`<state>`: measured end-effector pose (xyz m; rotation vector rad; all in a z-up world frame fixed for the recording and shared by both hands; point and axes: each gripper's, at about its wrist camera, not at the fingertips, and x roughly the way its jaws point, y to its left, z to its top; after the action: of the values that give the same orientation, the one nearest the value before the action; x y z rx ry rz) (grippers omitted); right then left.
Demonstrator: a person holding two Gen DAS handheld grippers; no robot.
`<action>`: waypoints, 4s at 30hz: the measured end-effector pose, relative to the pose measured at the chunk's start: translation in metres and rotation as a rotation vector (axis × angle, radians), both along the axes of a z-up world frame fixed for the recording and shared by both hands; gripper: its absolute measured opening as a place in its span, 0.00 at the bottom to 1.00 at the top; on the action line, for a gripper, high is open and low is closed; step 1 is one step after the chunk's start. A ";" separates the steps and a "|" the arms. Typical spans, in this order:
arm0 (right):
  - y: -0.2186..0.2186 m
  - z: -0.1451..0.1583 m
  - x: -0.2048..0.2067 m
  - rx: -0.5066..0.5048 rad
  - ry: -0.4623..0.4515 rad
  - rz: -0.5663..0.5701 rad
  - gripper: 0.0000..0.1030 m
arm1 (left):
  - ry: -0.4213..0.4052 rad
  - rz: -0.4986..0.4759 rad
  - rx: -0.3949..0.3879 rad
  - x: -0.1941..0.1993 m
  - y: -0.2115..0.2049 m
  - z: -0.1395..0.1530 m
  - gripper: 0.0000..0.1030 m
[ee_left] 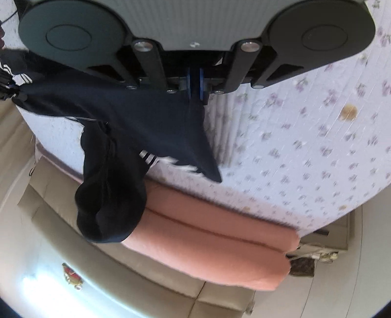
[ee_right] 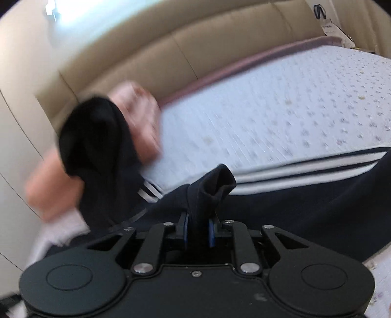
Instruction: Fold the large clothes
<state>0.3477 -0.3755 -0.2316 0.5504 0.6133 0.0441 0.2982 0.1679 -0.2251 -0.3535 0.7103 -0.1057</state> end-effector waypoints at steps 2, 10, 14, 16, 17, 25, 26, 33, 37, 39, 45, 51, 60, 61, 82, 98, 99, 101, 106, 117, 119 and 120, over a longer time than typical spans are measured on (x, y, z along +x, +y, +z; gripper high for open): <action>0.002 -0.010 0.005 -0.073 0.106 0.013 0.50 | 0.066 0.005 0.023 0.004 0.000 -0.010 0.11; 0.021 0.004 -0.009 -0.377 0.110 -0.021 0.96 | 0.126 -0.048 0.107 0.003 -0.028 0.009 0.78; 0.043 -0.031 0.016 -0.472 0.284 0.139 1.00 | 0.248 -0.017 0.182 0.011 -0.041 -0.004 0.78; 0.045 -0.050 0.023 -0.496 0.348 0.139 1.00 | 0.304 -0.007 0.240 0.012 -0.049 0.000 0.80; 0.042 -0.049 0.020 -0.474 0.312 0.129 1.00 | 0.337 0.003 0.272 0.014 -0.054 0.003 0.80; -0.056 -0.014 -0.002 -0.004 0.245 0.058 1.00 | 0.291 0.009 0.242 0.006 -0.114 0.087 0.93; -0.082 -0.009 -0.012 0.070 0.237 0.017 1.00 | 0.294 0.006 0.209 0.009 -0.126 0.095 0.94; -0.248 -0.037 -0.062 0.217 0.284 -0.328 0.94 | 0.306 -0.022 0.016 0.036 -0.205 0.098 0.94; -0.300 -0.071 -0.070 0.288 0.300 -0.433 0.91 | 0.363 -0.025 -0.116 0.052 -0.233 0.073 0.94; -0.311 -0.078 -0.069 0.313 0.242 -0.453 0.91 | 0.384 -0.016 -0.115 0.057 -0.239 0.058 0.94; -0.337 -0.097 -0.057 0.310 0.080 -0.553 0.90 | 0.423 0.005 -0.090 0.059 -0.228 0.027 0.89; -0.343 -0.086 -0.061 0.200 0.056 -0.606 0.09 | 0.385 0.060 -0.077 0.062 -0.202 0.027 0.89; -0.290 0.032 -0.082 0.150 -0.364 -0.519 0.09 | 0.307 0.011 0.010 0.058 -0.190 0.057 0.92; -0.283 0.043 -0.081 0.149 -0.389 -0.499 0.09 | 0.300 0.006 -0.002 0.057 -0.188 0.060 0.92; 0.044 0.104 -0.001 0.136 -0.641 0.277 0.09 | 0.116 0.115 0.059 0.030 -0.096 0.106 0.95; 0.145 -0.077 0.062 0.259 0.024 0.452 0.59 | 0.153 0.188 -0.015 0.029 -0.036 0.083 0.96; 0.144 -0.074 0.065 0.265 0.014 0.438 0.72 | 0.152 0.186 -0.018 0.029 -0.036 0.083 0.96; 0.144 -0.071 0.076 0.312 0.007 0.411 0.81 | 0.149 0.184 -0.028 0.029 -0.036 0.082 0.96; 0.139 -0.034 0.076 0.374 -0.164 0.377 0.14 | 0.100 0.168 -0.017 0.022 -0.028 0.089 0.96; 0.234 -0.001 0.087 -0.045 -0.048 0.778 0.70 | 0.041 0.216 -0.034 0.013 -0.018 0.106 0.96; 0.213 0.001 0.084 -0.022 -0.042 0.755 0.76 | 0.052 0.206 -0.030 0.016 -0.021 0.102 0.96; 0.196 0.006 0.083 -0.013 -0.049 0.722 0.84 | 0.058 0.196 -0.025 0.019 -0.024 0.100 0.96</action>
<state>0.4311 -0.1797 -0.2256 0.2912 0.7383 0.7310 0.3171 0.1439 -0.1256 -0.4493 0.7281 0.0819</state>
